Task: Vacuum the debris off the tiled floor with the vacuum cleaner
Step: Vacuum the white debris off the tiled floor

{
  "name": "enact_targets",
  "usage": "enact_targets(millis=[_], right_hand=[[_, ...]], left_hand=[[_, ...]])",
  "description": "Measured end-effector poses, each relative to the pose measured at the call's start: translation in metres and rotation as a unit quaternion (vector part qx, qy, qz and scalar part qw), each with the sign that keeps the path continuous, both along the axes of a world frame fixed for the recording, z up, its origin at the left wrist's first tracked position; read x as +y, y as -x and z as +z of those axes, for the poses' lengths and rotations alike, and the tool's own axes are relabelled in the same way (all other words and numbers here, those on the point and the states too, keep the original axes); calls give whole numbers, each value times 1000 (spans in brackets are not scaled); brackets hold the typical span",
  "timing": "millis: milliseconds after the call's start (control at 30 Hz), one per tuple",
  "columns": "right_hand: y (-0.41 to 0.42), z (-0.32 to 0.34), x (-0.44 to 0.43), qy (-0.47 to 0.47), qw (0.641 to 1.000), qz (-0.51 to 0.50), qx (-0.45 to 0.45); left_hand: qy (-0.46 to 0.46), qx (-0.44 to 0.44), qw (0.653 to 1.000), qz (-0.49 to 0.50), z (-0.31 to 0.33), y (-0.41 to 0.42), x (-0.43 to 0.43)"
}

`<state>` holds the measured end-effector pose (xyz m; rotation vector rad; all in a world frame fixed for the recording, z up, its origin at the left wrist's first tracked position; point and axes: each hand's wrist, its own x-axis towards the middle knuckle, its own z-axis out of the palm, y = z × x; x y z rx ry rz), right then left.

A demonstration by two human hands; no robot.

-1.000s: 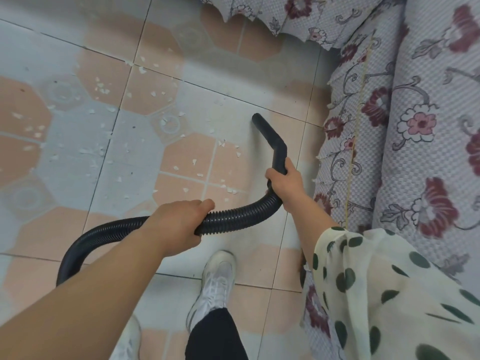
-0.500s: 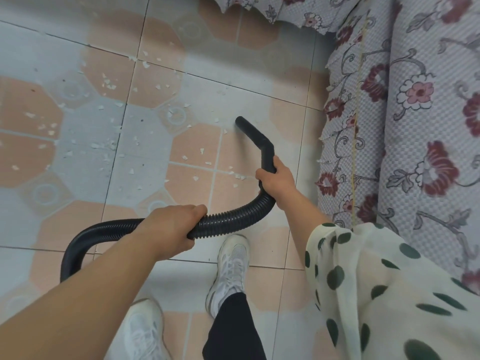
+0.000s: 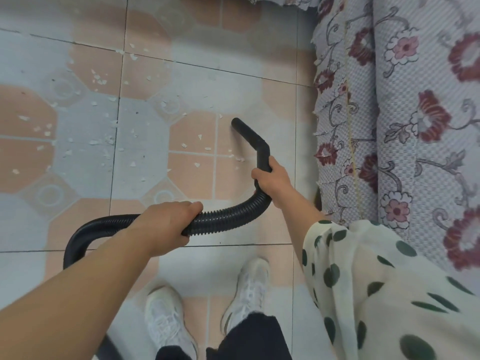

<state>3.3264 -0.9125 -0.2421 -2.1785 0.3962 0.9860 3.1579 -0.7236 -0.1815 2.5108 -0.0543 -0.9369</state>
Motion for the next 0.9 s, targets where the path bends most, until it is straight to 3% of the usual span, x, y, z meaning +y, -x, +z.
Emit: enact_targets(millis=[367,900], right_hand=[[-9,-5,30,-16,999,46,-2],[44,19,-107,13,999,-26,41]], left_hand=[[-12,-6,1000,27,0,6,13],[17,15,997,-68,15,17,-88]])
